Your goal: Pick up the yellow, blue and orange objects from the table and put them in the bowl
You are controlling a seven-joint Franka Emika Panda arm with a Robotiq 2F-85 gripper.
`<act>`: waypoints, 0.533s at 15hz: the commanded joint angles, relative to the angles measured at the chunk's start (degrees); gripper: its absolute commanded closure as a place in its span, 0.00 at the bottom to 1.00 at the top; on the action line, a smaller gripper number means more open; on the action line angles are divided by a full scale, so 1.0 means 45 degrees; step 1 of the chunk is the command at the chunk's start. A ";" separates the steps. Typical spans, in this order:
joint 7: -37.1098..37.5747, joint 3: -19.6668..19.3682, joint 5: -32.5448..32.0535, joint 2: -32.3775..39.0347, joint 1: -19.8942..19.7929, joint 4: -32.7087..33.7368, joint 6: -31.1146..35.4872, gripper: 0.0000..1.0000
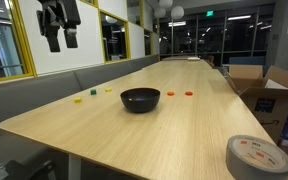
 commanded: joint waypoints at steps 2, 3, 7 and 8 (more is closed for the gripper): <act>-0.0732 -0.0276 0.0468 -0.1706 -0.0347 -0.0618 -0.0535 0.00; -0.0782 -0.0321 0.0478 -0.1895 -0.0393 -0.0724 -0.0589 0.00; -0.0588 -0.0019 0.0346 -0.1442 -0.0673 -0.0393 -0.0606 0.00; -0.0588 -0.0022 0.0350 -0.1465 -0.0694 -0.0393 -0.0610 0.00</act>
